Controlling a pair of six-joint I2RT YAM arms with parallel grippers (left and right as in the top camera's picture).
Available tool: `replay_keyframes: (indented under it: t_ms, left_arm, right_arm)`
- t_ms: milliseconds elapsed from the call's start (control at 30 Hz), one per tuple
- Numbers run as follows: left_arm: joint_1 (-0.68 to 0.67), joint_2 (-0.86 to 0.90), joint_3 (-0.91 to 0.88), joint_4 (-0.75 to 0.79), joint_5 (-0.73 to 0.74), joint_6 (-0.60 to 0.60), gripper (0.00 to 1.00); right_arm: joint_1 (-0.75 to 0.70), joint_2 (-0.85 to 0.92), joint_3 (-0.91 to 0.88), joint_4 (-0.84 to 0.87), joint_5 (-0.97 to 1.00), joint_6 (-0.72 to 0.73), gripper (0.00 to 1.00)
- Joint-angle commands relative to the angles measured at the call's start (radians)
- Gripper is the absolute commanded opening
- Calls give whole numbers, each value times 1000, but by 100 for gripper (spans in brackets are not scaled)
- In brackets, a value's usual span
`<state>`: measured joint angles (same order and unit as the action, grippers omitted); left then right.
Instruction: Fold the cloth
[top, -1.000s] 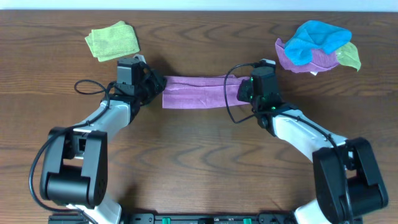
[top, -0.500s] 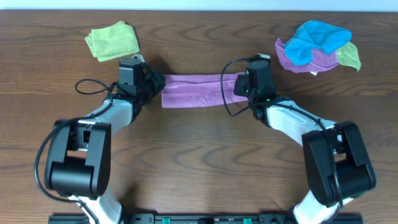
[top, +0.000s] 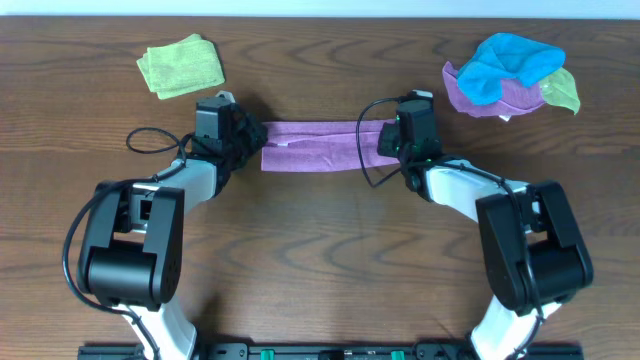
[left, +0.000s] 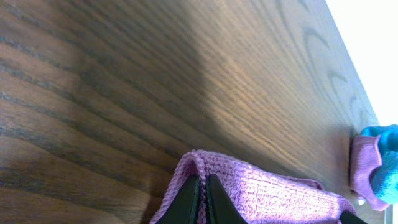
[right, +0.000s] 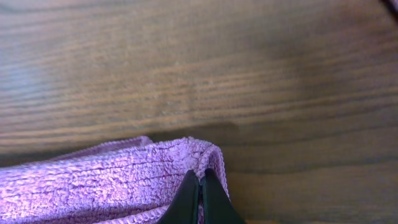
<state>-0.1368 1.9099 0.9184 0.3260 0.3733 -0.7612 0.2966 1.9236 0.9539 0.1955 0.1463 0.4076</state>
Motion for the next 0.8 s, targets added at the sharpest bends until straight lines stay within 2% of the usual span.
replay_keyframes:
  t_ms: [0,133,200,233,300,367,433,500,567,767]
  left_arm:
    - [12,23,3,1,-59,21,6]
    - [12,27,3,0,-59,21,6]
    - [12,27,3,0,-59,21,7]
    - [13,27,3,0,-59,21,13]
    - [16,27,3,0,-60,25,35]
    - [19,26,3,-1,-58,32,47]
    - [22,26,3,-11,-58,37,63]
    - [26,24,3,-10,-34,50,70]
    - [42,18,3,-12,-2,62,74]
    - [89,-33,3,-56,56,101,77]
  right_arm:
    - [-28,14,14,-1,67,-21,1]
    - [-28,15,14,-2,66,-20,2]
    - [-28,15,14,-5,65,-20,11]
    - [-28,15,14,-10,63,-20,14]
    - [-28,15,14,-22,63,-20,25]
    - [-28,14,14,-35,63,-21,31]
    - [-28,13,14,-50,63,-21,39]
    - [-28,8,14,-64,63,-21,41]
    - [-28,-9,14,-88,67,-21,46]
    - [-27,-108,14,-188,90,-19,47]
